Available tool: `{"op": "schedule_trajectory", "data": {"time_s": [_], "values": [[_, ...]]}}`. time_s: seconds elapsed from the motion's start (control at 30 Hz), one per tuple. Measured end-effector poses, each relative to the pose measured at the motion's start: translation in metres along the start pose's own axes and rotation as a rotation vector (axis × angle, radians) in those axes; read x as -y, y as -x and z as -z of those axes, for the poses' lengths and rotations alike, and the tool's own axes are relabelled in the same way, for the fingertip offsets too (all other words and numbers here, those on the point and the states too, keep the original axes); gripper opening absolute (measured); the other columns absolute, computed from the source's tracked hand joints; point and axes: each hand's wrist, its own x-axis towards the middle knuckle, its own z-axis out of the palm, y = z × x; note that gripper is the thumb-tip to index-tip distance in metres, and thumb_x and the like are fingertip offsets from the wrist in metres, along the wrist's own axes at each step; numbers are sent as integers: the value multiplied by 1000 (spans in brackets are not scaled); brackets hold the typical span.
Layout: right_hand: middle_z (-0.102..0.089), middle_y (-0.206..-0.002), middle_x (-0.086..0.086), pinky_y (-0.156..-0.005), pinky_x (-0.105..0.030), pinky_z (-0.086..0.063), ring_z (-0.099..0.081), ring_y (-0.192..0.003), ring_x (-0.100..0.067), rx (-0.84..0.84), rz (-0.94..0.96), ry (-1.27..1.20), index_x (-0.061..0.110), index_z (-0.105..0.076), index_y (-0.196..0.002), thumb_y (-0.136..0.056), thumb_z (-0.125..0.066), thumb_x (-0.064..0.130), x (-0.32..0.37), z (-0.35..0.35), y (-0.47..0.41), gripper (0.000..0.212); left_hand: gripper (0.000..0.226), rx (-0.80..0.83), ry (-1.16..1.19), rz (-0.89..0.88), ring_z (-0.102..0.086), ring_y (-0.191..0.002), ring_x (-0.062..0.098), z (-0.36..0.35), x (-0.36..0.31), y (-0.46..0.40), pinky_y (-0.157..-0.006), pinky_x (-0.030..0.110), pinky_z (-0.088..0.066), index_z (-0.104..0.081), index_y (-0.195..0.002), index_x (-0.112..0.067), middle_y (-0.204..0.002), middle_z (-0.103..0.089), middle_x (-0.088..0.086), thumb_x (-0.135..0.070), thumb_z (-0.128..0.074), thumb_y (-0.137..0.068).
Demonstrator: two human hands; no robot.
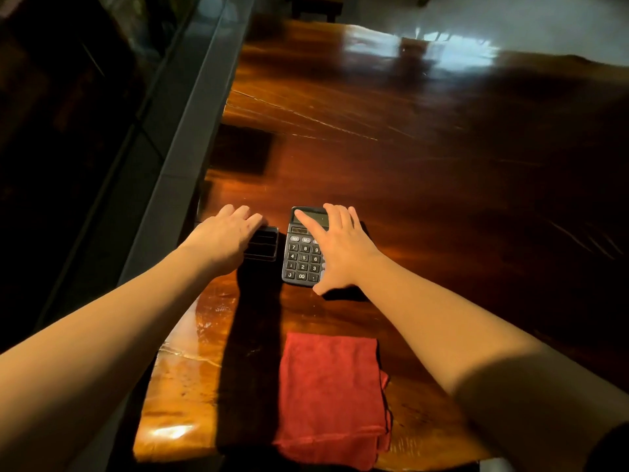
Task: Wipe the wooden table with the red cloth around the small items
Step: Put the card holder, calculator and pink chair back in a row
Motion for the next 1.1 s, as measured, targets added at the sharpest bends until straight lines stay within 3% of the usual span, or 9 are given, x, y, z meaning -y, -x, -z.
{"op": "schedule_trajectory", "data": {"time_s": [0.17,0.27,0.33,0.43,0.57,0.9,1.1], "values": [[11,-166,-25,-123,-60,-1,10,-152,-47,-6,19,-75,35,21,-155,-53,-84,73,-5,-2,4,151,50,32,65,51,-51,-109,27,2,-12,0,-87,43,-52,-43,-140,-24,-124,-54,6,-21,-59,-93],[11,-167,-18,-123,-58,-3,10,-153,-42,-54,33,-151,34,14,-157,-61,-79,74,-16,-4,18,139,59,20,100,91,-53,-115,30,8,-18,-1,-90,44,-51,-43,-144,-22,-130,-55,9,-28,-63,-89],[1,-169,-13,-124,-58,-9,3,-154,-36,-103,-13,-267,31,2,-160,-71,-74,70,-30,-7,35,123,62,-15,120,97,-53,-117,32,14,-30,-3,-91,46,-51,-44,-144,-21,-130,-56,10,-32,-67,-88],[-21,-166,-7,-117,-56,-32,-18,-151,-31,-164,-98,-413,30,-17,-158,-83,-70,56,-41,-11,55,95,58,-86,166,103,-54,-114,36,19,-42,-2,-89,49,-51,-50,-140,-17,-124,-59,14,-34,-69,-89],[-41,-156,3,-105,-48,-48,-41,-140,-23,-239,-241,-503,34,-30,-153,-89,-65,50,-79,-22,100,74,49,-136,214,-3,-57,-104,41,22,-87,-11,-84,53,-51,-60,-130,-9,-114,-63,17,-26,-74,-86],[-44,-154,4,-110,-43,-42,-40,-142,-19,-247,-653,-487,36,-35,-151,-89,-69,49,-198,-69,248,71,65,-103,241,-308,-58,-114,41,13,-253,-55,-91,52,-53,-58,-133,-13,-123,-63,14,-38,-82,-79],[-30,-162,-9,-124,-52,-14,-17,-152,-31,-188,-918,-344,28,-28,-155,-88,-69,43,-274,-97,352,80,77,-37,198,-440,-48,-132,32,10,-349,-75,-104,47,-49,-42,-148,-19,-143,-51,8,-53,-70,-85]]}}
